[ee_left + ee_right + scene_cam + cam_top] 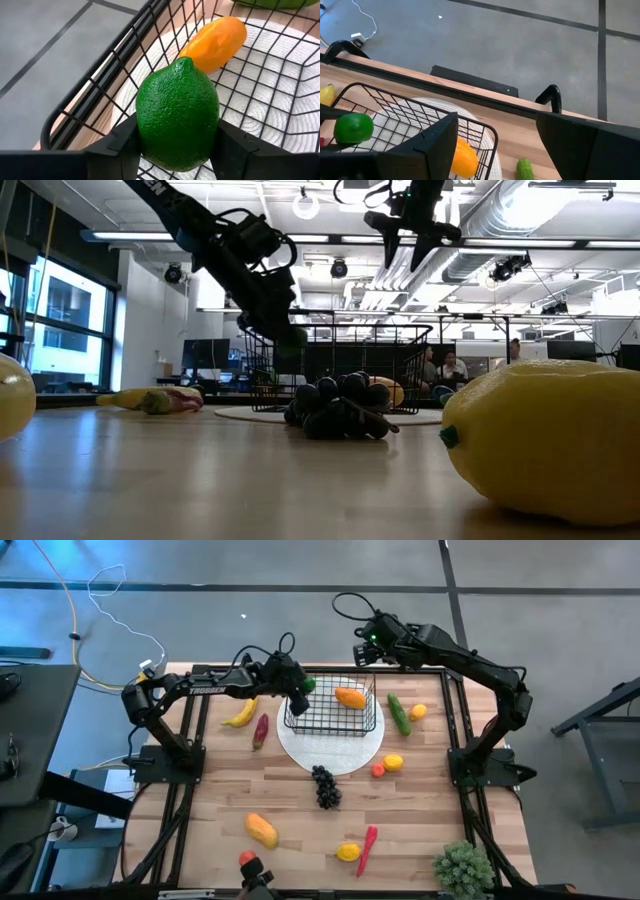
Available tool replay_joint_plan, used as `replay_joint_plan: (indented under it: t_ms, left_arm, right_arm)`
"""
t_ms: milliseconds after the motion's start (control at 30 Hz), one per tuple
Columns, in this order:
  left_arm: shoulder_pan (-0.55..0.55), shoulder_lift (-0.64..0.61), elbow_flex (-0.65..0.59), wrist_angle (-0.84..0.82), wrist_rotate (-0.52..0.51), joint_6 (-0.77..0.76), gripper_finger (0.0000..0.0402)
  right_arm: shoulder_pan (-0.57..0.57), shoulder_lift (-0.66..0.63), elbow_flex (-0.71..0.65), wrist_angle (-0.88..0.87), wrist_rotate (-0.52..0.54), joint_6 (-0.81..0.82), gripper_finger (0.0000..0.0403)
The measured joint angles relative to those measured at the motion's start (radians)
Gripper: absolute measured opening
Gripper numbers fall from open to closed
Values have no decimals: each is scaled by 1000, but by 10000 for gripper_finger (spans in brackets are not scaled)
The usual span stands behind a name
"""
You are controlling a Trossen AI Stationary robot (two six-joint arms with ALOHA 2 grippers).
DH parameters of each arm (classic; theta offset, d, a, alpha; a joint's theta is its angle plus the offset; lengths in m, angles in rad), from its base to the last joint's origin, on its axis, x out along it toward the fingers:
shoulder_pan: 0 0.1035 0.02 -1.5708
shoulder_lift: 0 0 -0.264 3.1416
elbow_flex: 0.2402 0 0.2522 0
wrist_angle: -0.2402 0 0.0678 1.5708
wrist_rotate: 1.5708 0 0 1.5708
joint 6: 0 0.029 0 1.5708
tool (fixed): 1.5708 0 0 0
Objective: Build produce basket
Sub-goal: Put the green lime into the wire basket, then put the middle yellow lemon into the wire basket
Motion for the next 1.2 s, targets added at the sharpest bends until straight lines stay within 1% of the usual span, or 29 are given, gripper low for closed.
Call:
replay_joint_plan:
  t_ms: [100,467,533,767,900,1033,1200]
  left_arm:
    - [0,0,0,0,-4,-24,187]
    - [0,0,0,-1,-6,-25,229]
    - [0,0,0,-1,-26,-25,233]
    - [3,-3,5,-9,-29,-26,231]
    - [3,-20,43,-19,-17,-25,230]
    - [7,-47,105,-80,-12,-22,230]
    - [25,-82,195,-170,-15,51,230]
  right_arm:
    - [0,0,0,-18,0,0,250]
    - [-1,0,0,-28,5,-26,250]
    - [-1,0,0,-28,5,-26,250]
    - [10,-17,0,-49,-2,-17,250]
    - [28,-43,0,-107,-8,33,250]
    - [59,-75,0,-182,-6,113,250]
    - [100,-90,0,-280,-6,216,250]
